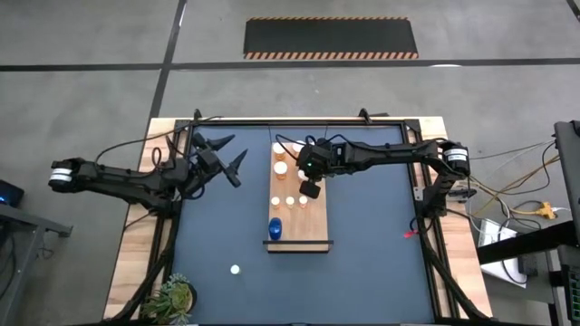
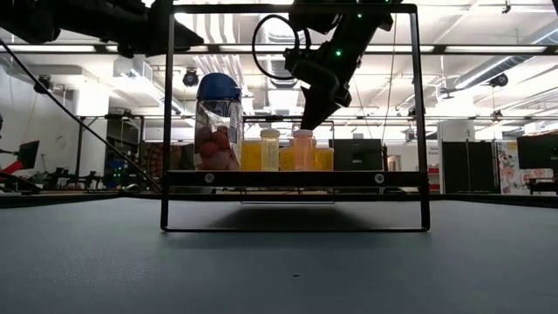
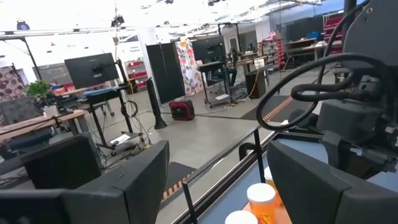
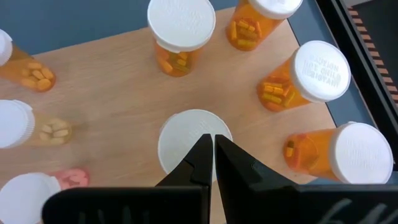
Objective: Pick and place medicine bottles onto shelf by color
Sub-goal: Put the big orange pill bottle on the shelf aligned with the big orange pill bottles
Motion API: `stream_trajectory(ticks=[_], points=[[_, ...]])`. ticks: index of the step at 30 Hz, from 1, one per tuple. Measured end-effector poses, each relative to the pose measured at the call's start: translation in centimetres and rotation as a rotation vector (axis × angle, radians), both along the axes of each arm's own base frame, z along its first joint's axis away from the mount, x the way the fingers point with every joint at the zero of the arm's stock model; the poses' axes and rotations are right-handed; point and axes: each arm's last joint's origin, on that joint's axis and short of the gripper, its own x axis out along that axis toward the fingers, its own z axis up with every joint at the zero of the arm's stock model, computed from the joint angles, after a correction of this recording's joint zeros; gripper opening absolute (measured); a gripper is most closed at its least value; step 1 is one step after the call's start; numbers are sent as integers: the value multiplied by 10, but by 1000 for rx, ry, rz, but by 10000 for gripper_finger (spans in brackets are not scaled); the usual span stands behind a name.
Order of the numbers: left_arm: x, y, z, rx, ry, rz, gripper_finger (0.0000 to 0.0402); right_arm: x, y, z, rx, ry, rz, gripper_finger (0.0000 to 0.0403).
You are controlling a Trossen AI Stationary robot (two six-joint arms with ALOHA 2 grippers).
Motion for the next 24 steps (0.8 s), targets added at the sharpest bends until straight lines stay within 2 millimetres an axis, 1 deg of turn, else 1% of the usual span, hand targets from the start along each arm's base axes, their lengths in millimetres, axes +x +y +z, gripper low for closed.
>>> stream_trajectory(ticks=[4, 10, 15, 19, 24], points=[[2, 0, -2, 1, 10, 0, 254, 0, 0, 0, 5, -2, -9, 9], [6, 0, -5, 25, 57, 4, 254, -2, 0, -6, 9, 15, -9, 9], [9, 0, -8, 26, 75, 4, 254, 0, 0, -7, 3, -5, -7, 9], [8, 0, -7, 63, 105, 10, 254, 2, -1, -5, -24, -31, 13, 9], [7, 0, -7, 60, 99, 9, 254, 0, 1, 2, -9, -21, 25, 9]])
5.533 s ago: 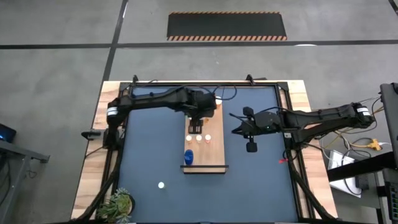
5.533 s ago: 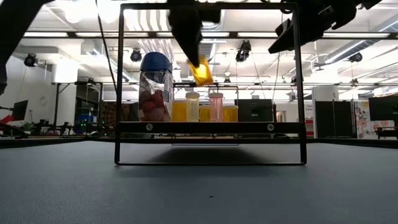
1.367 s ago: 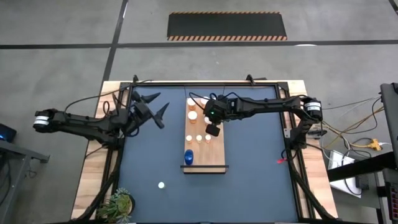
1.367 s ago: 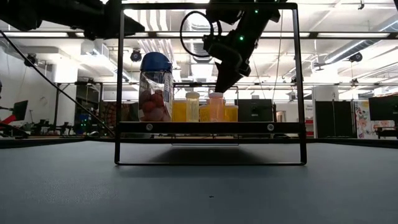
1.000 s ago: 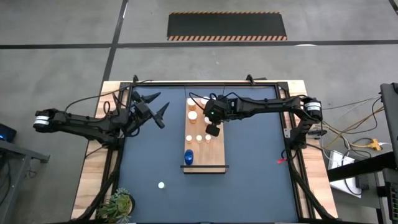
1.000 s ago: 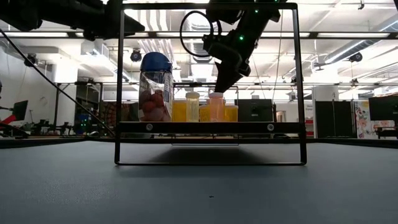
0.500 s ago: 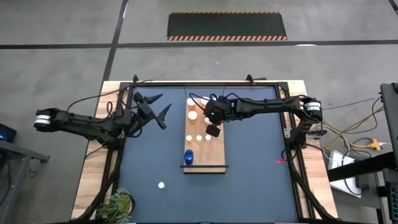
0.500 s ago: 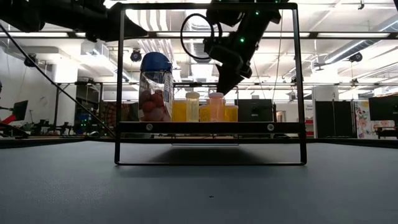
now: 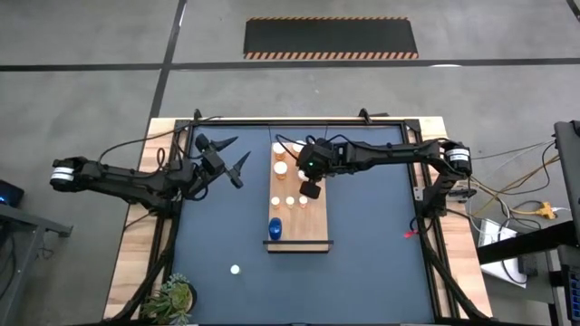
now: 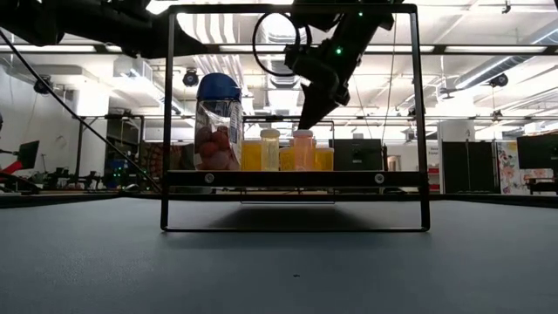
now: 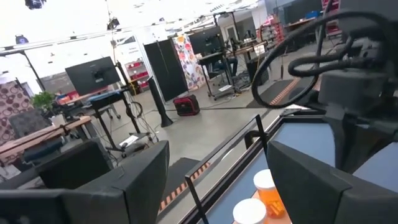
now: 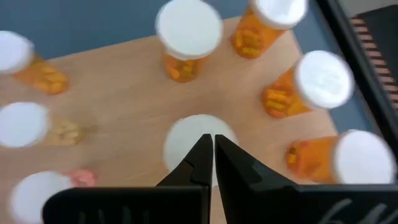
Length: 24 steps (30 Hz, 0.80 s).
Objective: Pick and place medicine bottles onto shelf by color
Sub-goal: Put the big orange pill bottle on the shelf aligned with the big orange pill bottles
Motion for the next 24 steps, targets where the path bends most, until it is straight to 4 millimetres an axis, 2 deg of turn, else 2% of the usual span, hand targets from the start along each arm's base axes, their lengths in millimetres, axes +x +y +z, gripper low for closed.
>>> stream_trajectory(ticks=[7, 12, 24], points=[[0, 0, 0, -1, -1, 0, 254, 2, 2, -10, 45, 27, 12, 9], [0, 0, 0, -1, -2, 0, 254, 12, 0, -18, 11, -3, 44, 9], [0, 0, 0, -1, 0, 0, 254, 13, -13, -18, -10, -26, 40, 9]])
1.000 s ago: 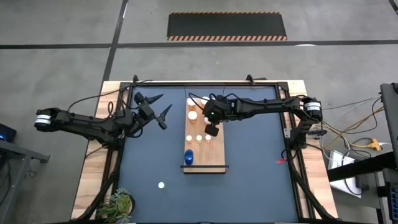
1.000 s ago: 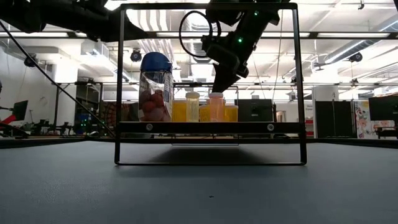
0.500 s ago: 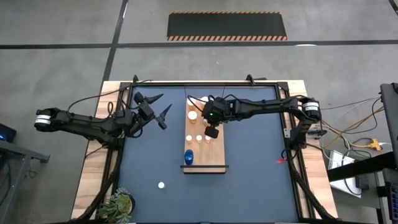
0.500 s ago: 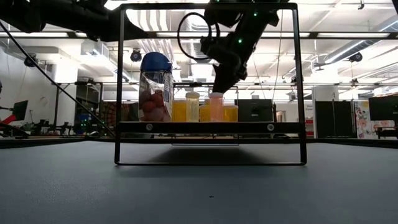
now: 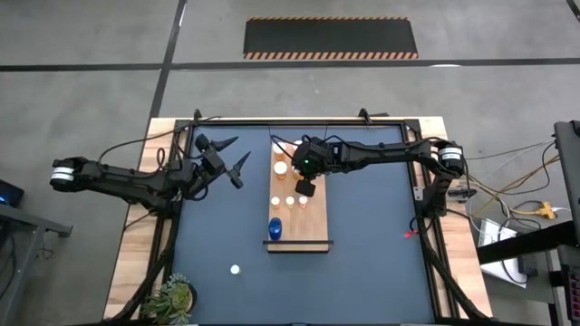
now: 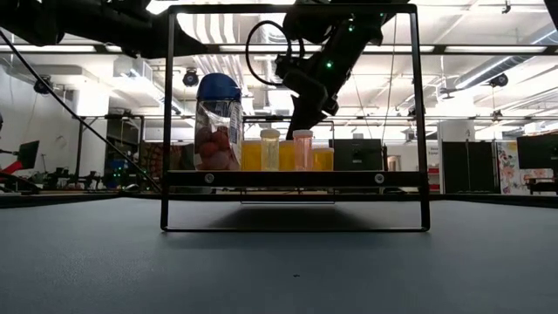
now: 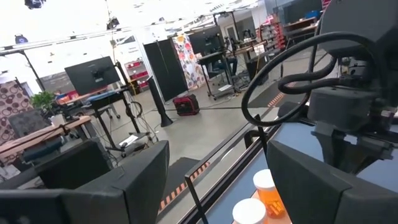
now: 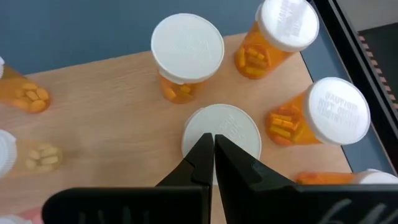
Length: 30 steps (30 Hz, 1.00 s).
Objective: Pick and place medicine bottles onto shelf by color
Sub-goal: Put the big orange pill bottle on the shelf aligned with the big orange pill bottles, then adjust the big orange pill bottles on the shelf
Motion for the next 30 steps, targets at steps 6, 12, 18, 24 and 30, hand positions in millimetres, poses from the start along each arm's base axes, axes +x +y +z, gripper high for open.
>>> stream_trajectory(ticks=[6, 12, 18, 24, 30], points=[[0, 0, 0, 0, -1, 0, 254, 0, -2, 0, -7, -4, 3, 9], [0, 0, 0, 0, -1, 0, 254, 1, -2, 2, -17, -6, 14, 9], [0, 0, 0, 0, -1, 0, 254, 5, -3, 13, -43, -34, 42, 9], [0, 0, 0, 4, 3, 0, 254, 8, 0, 26, -80, -38, 92, 9], [1, -1, -1, -1, 2, -12, 254, -8, 22, 32, -61, 68, 151, 9]])
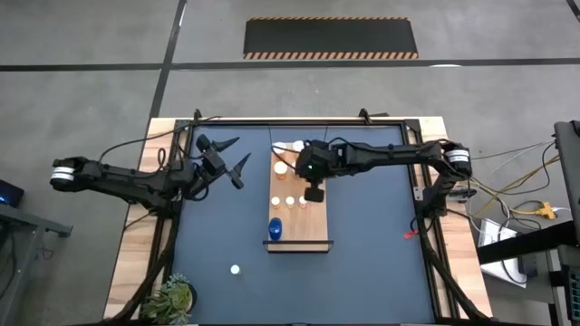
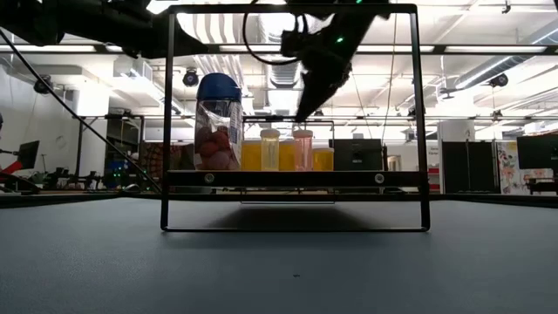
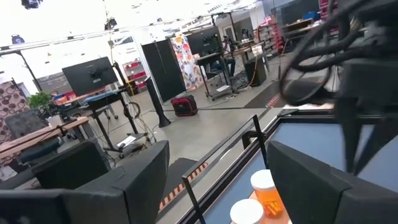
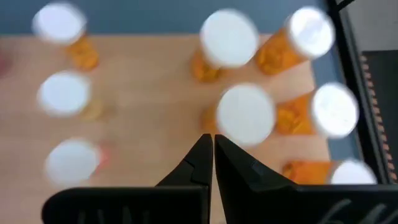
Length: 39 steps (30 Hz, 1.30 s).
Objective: Pick and place medicine bottles onto shelf by color
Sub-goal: Adjust the big orange pill bottles on the shelf
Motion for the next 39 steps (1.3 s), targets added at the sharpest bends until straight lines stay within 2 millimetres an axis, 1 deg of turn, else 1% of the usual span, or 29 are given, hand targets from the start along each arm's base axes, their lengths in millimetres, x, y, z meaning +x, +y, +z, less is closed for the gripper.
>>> stream_trajectory(ticks=[4, 6, 8, 11, 13, 18, 20, 23, 27, 32, 39], points=[[5, -2, -10, -84, 9, -37, 254, -16, 17, 3, -1, 21, 49, 9], [11, -4, -16, -124, 18, -113, 253, -23, 22, 6, -10, 10, 78, 9], [19, -6, -20, -156, 36, -237, 253, -31, 24, 9, -18, -6, 89, 9], [36, -7, -14, -221, 68, -416, 246, -39, 20, 10, -46, -89, 100, 9], [47, -4, -5, -257, 116, -470, 236, -42, 16, 9, -77, -162, 111, 9], [69, 15, 5, -344, 353, -384, 194, -44, -2, 7, -143, -326, 105, 9], [78, 24, 4, -372, 418, -346, 173, -42, -10, 7, -121, -395, 114, 9], [90, 35, -3, -389, 473, -313, 141, -38, -19, 1, -61, -444, 146, 9], [100, 46, -9, -397, 501, -281, 104, -29, -27, -19, -37, -422, 132, 9], [104, 51, -18, -404, 531, -268, 72, -26, -31, -37, -18, -347, 117, 9], [108, 52, -27, -421, 561, -264, 47, -26, -35, -43, 0, -322, 91, 9]])
